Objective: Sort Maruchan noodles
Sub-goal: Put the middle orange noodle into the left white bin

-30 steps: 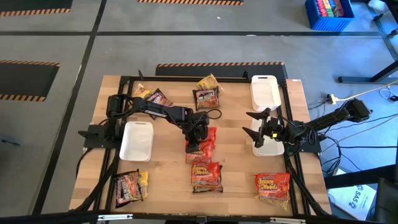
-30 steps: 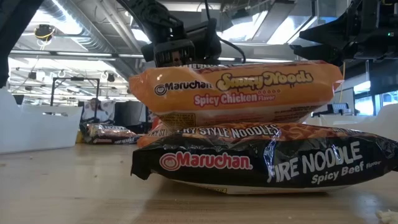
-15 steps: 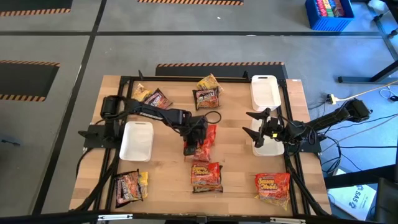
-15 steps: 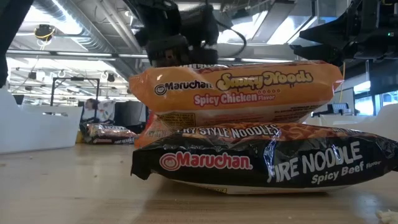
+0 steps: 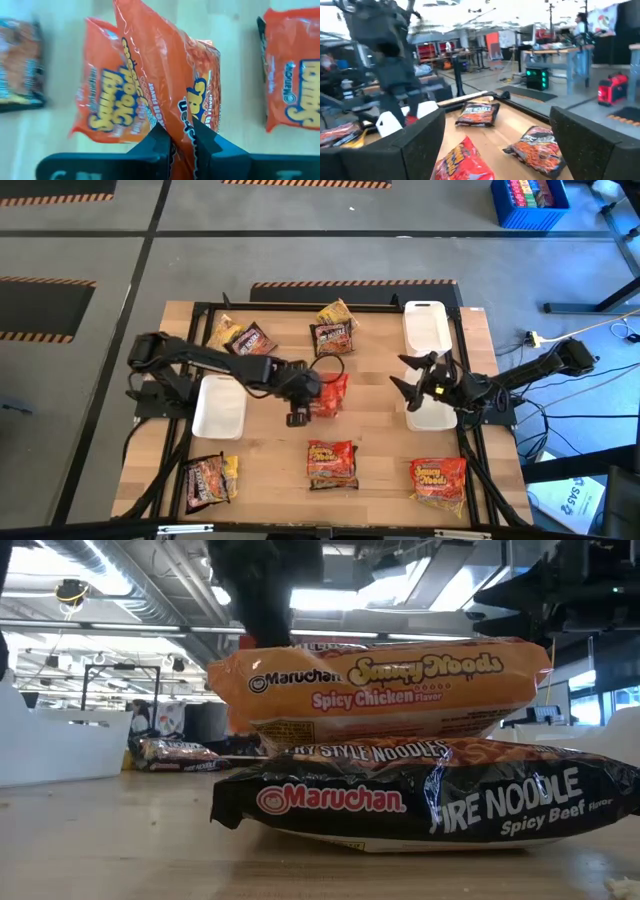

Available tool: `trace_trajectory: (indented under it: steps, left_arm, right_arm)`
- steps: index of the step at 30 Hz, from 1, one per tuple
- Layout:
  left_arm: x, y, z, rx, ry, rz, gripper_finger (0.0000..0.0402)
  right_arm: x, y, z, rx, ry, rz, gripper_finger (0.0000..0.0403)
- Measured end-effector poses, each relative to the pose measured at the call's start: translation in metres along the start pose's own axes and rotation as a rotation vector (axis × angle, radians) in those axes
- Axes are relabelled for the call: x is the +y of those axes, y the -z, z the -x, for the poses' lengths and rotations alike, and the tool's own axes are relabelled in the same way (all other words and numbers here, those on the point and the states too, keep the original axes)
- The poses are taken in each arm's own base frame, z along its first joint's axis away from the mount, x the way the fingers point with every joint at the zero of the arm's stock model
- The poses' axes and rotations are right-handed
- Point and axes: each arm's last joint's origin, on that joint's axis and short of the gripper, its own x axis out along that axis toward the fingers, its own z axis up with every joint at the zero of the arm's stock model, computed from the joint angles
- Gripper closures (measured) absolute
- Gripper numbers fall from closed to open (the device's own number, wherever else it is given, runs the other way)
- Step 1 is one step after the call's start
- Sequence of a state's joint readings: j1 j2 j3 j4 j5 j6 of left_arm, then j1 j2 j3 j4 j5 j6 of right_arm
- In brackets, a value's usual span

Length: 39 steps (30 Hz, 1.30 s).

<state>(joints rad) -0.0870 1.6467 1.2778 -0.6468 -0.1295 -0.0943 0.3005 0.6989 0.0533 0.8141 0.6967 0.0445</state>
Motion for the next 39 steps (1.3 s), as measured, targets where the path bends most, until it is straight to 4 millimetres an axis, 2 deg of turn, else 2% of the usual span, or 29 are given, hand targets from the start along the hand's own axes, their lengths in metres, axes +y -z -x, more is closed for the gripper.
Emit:
trace_trajectory:
  steps: [5,14,17,24,33,36,39]
  left_arm:
    - [-0.009,0.002,0.018,-0.038,-0.106,-0.020,0.0374]
    - [-0.021,-0.002,0.028,-0.147,-0.282,-0.043,0.0374]
    - [-0.023,-0.009,0.029,-0.211,-0.273,-0.048,0.0369]
    - [-0.023,-0.015,0.030,-0.269,-0.275,-0.094,0.0372]
    - [-0.018,-0.021,0.030,-0.312,-0.278,-0.092,0.0369]
    - [-0.019,-0.022,0.030,-0.318,-0.262,-0.097,0.0368]
    - [-0.019,-0.022,0.031,-0.321,-0.259,-0.097,0.0362]
  right_arm:
    - [0.017,-0.007,-0.015,0.076,-0.139,-0.015,0.0064]
    - [0.054,0.000,-0.055,0.244,-0.228,0.091,0.0064]
    - [0.062,0.003,-0.073,0.283,-0.236,0.109,0.0064]
    - [0.058,0.012,-0.109,0.361,-0.265,0.065,0.0064]
    - [0.059,0.020,-0.132,0.403,-0.293,0.066,0.0068]
    - [0.060,0.022,-0.138,0.402,-0.289,0.089,0.0094]
    - [0.057,0.024,-0.142,0.408,-0.280,0.090,0.0143]
